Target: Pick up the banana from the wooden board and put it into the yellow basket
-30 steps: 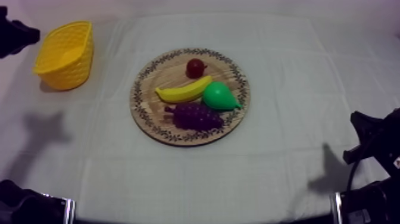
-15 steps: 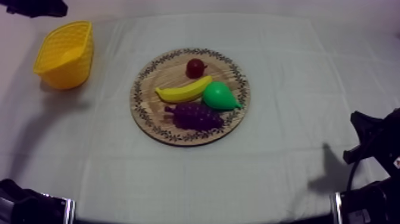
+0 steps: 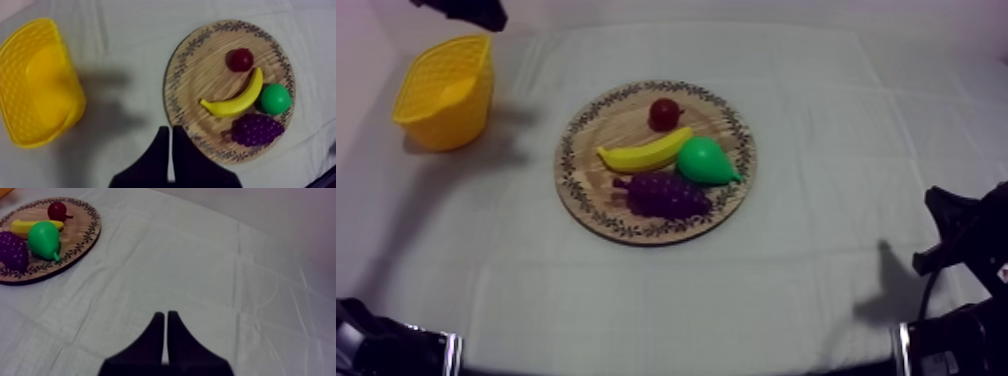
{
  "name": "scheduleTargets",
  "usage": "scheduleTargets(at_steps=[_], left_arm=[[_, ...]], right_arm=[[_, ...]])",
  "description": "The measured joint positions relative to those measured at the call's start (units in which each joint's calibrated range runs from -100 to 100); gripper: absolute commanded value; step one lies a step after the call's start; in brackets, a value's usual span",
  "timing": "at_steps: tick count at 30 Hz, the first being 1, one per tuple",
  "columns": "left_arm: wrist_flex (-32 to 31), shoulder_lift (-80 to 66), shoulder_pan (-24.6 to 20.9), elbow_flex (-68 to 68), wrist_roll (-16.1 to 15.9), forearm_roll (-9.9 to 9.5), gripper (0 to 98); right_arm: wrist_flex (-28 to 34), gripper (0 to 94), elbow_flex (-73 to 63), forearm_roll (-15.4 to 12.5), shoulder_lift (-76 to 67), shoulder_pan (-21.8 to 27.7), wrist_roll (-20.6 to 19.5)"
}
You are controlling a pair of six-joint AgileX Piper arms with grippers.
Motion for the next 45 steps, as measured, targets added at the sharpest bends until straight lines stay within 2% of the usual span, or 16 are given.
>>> scheduleTargets(at_steps=[13,19,22,26,30,38,42,45], left_arm=[[0.3,10.0,8.1,-13.0,3.0,1.70,0.0],[0.3,12.9,10.0,-15.0,3.8,3.78,0.0],[0.1,13.9,10.1,-14.8,2.9,4.57,0.0],[-0.9,14.5,10.1,-14.6,-0.6,4.63,0.0],[-1.7,14.8,10.5,-14.9,-6.8,4.38,0.0],[0.7,14.1,12.6,-14.2,-20.1,-0.39,0.0],[1.0,14.1,12.9,-15.0,-24.4,-2.34,0.0],[1.0,14.1,12.9,-16.0,-25.8,-2.90,0.0]], right_arm=[[0.0,0.4,0.0,0.0,0.0,0.0,0.0],[0.0,0.4,0.0,0.0,0.0,0.0,0.0],[0.0,0.4,0.0,0.0,0.0,0.0,0.0],[0.1,0.4,0.0,0.0,0.0,0.0,0.0],[0.1,0.4,0.0,0.0,0.0,0.0,0.0],[0.0,0.4,0.0,0.0,0.0,0.0,-0.1],[0.0,0.4,0.0,0.0,0.0,0.0,-0.1],[0.0,0.4,0.0,0.0,0.0,0.0,-0.1]])
